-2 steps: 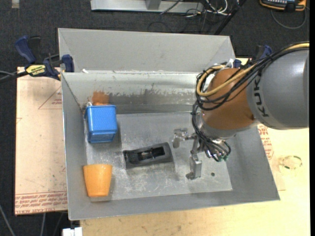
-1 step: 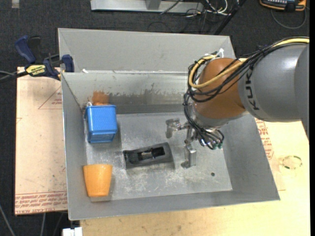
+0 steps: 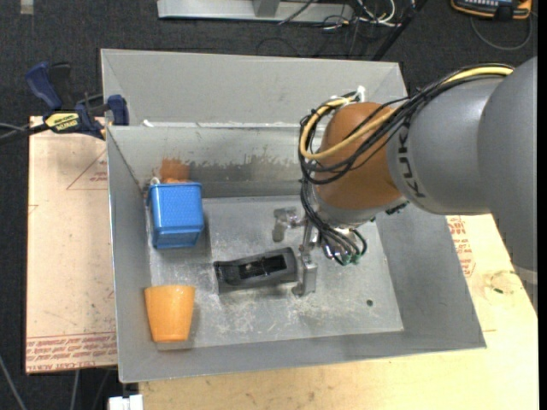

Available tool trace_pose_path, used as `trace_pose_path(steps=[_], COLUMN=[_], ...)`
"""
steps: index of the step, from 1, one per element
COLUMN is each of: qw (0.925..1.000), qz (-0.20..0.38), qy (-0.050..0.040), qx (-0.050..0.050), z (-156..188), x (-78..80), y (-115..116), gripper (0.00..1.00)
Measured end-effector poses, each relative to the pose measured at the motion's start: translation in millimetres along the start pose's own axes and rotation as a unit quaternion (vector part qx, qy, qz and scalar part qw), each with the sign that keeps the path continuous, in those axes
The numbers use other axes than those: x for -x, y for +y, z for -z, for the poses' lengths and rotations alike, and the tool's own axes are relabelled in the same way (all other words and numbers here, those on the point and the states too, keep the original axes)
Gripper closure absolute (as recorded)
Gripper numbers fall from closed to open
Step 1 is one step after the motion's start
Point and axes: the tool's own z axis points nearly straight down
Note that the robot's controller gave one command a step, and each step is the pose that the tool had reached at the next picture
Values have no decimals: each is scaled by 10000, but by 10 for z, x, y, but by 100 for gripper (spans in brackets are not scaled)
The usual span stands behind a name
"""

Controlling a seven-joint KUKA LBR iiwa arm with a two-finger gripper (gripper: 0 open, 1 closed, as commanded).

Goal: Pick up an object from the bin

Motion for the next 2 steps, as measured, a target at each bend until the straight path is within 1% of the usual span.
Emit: trace_pose_path(steps=[1,2], qw=[9995,9971], qz=[-308,-758], qy=[-60,31], qx=[22,7], z=[-195,-424], x=[-171,47], y=[318,275], gripper=[0,100])
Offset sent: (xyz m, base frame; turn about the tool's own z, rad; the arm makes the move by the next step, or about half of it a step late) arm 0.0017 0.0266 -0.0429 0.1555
